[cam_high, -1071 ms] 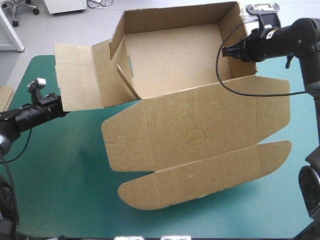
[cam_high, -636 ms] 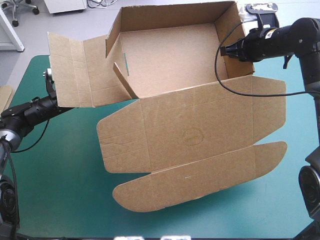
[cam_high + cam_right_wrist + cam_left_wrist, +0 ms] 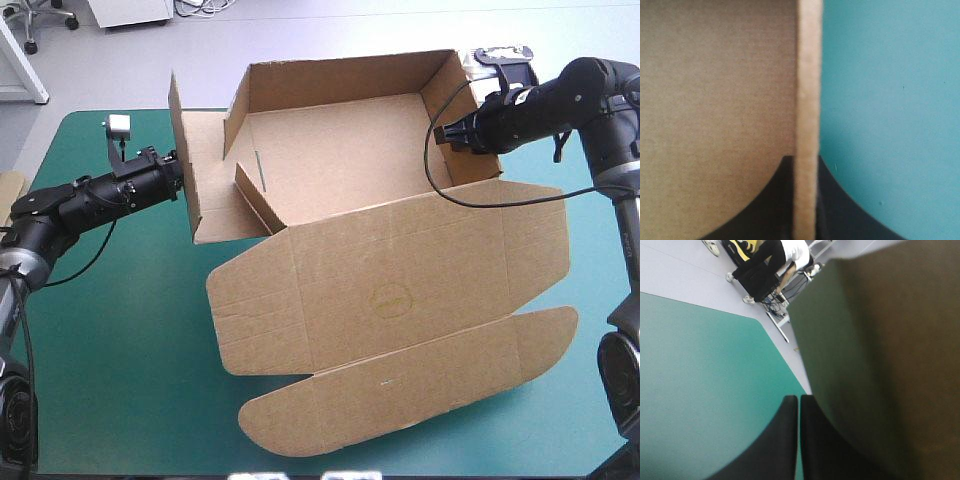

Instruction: Fold the box

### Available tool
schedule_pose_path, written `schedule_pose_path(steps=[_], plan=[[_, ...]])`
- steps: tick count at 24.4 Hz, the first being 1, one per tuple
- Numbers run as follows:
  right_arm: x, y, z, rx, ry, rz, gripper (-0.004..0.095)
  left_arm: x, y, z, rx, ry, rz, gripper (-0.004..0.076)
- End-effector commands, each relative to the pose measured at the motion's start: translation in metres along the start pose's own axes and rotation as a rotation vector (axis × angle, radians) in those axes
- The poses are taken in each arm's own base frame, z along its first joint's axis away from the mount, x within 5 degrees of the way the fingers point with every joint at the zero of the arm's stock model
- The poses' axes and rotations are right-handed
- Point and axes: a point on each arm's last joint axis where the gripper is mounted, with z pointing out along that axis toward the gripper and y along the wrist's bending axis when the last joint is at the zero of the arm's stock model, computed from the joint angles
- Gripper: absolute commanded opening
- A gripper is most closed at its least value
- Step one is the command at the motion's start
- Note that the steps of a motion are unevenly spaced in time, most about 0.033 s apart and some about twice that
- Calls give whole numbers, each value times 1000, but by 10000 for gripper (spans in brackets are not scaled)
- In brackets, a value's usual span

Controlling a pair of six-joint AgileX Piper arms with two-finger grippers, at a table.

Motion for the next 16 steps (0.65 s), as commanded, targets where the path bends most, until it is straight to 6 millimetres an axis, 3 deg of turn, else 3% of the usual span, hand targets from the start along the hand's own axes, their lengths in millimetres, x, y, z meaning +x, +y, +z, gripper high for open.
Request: schedule_pose_path(steps=[1, 16], plan=[[-5, 11, -31, -15, -101, -12, -15, -12, -41, 2, 173, -30, 40, 11], [-4, 6, -31, 38, -95, 0, -14, -26, -97, 32, 291, 16, 48, 8]])
